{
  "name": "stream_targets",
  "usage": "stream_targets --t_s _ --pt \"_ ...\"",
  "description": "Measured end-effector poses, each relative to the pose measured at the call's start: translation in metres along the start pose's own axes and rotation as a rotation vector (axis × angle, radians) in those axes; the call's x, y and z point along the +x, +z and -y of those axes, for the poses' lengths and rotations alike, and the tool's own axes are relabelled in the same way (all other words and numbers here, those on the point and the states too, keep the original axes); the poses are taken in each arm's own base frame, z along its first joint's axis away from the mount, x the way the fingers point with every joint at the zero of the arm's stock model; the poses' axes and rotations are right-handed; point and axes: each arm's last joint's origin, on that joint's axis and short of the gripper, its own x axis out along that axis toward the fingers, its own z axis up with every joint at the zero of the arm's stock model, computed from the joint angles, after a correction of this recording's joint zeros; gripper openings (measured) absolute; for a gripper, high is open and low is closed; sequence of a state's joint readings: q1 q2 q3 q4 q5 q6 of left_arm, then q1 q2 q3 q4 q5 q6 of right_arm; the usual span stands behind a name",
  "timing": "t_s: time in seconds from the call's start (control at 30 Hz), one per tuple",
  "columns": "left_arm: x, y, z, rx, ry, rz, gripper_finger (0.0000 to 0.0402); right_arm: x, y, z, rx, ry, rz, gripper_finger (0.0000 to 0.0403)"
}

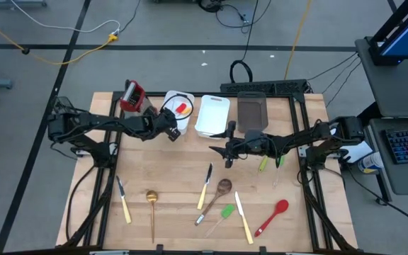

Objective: Pick & Place Kitchen Items
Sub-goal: Put the orange spatula into the left white bin, then put the bottom green spatula into the left white bin

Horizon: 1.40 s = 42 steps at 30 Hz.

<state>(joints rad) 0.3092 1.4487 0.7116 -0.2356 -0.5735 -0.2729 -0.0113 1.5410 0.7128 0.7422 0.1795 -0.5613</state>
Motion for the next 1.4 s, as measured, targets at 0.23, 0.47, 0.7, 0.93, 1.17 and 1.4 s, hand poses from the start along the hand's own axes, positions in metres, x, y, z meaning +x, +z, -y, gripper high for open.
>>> stream_targets --t_s 0.23,0.47,0.7,0.93,1.17,1.4 --pt "0.0 0.0 0.0 -0.001 0.003 0.004 0.0117 0.0 -0.004 -0.003 0.055 0.025 -0.044 0.0196" --pt "0.0 0.0 0.0 0.001 0.002 0.004 0.0173 -0.001 -0.012 -0.008 0.087 0.071 -0.131 0.0196" --pt "0.0 0.0 0.0 0.002 0.001 0.005 0.0188 -0.002 -0.015 -0.009 0.099 0.081 -0.154 0.0197" --pt "0.0 0.001 0.0 0.017 -0.001 0.009 0.0189 -0.003 -0.02 -0.012 0.087 0.111 -0.209 0.0197" --pt "-0.01 0.008 -0.001 0.028 -0.03 0.074 0.0189 -0.005 -0.026 -0.015 0.073 0.145 -0.275 0.0197" --pt "-0.028 0.017 0.003 0.014 -0.082 0.187 0.0189 -0.006 -0.026 -0.02 0.063 0.173 -0.291 0.0196"
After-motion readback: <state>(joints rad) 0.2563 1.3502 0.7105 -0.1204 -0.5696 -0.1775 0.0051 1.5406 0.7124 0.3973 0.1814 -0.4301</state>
